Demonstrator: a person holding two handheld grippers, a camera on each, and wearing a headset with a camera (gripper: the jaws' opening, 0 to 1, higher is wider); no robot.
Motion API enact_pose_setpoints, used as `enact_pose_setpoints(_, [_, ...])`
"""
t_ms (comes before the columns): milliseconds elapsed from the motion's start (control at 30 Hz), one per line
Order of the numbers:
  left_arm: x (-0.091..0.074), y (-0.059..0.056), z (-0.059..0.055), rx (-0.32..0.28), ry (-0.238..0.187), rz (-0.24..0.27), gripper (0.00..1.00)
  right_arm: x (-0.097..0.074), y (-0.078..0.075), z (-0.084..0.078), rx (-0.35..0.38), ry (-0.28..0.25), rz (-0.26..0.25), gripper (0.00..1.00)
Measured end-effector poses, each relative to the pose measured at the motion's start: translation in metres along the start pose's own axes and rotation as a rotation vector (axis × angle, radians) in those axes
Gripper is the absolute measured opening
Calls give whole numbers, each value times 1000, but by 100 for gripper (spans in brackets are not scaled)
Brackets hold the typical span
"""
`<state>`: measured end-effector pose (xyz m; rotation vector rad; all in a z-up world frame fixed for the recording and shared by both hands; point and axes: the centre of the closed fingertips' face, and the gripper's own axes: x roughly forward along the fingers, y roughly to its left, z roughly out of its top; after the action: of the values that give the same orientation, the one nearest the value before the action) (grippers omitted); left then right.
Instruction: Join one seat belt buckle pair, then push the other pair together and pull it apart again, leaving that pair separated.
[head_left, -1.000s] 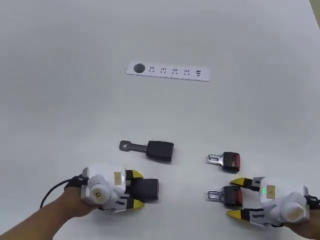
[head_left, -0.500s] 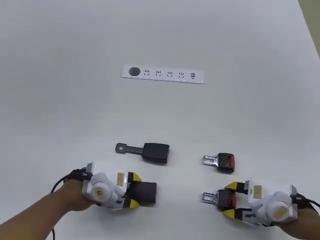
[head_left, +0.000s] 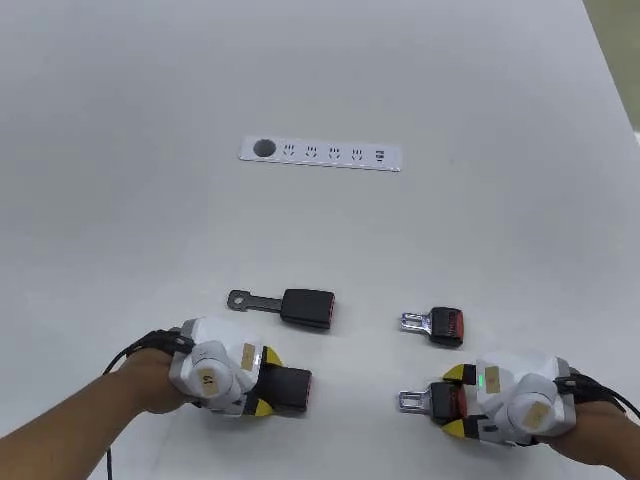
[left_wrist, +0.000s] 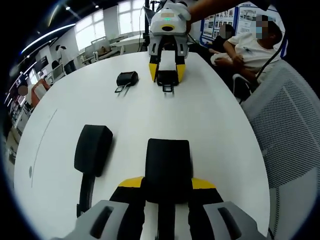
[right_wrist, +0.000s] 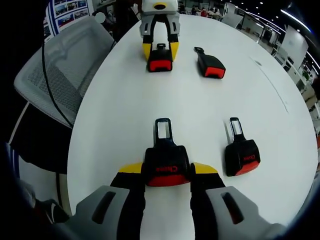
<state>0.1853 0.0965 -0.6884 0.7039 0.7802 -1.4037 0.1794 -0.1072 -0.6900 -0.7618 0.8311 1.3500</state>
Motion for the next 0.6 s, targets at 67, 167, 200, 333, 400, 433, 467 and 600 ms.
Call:
enact_pose_setpoints(67, [0, 0, 1, -17, -6, 11, 33, 4, 1, 5, 8, -18, -6, 32])
enact_pose_setpoints(167, [-1, -1, 1, -32, -11, 20, 33, 9, 3, 13, 17, -40, -13, 32])
enact_pose_setpoints(200, [-1, -1, 2, -35, -11, 22, 33, 10, 3, 15, 19, -44, -15, 32])
enact_pose_setpoints(333, [-2, -1, 2, -49, -15, 29, 33, 15, 4, 24, 34, -66, -27, 32])
enact_pose_setpoints(400, [-1, -1, 1, -54, -17, 33, 33, 18, 4, 28, 41, -74, -31, 32])
enact_pose_setpoints(433, [-1, -1, 0, -58, -18, 36, 33, 20, 4, 31, 39, -77, -34, 32])
enact_pose_setpoints(467, [-1, -1, 0, -59, -18, 36, 33, 22, 5, 34, 38, -82, -30, 32])
enact_pose_setpoints(600, [-2, -1, 0, -51, -13, 32, 33, 28, 4, 41, 38, -92, -37, 32])
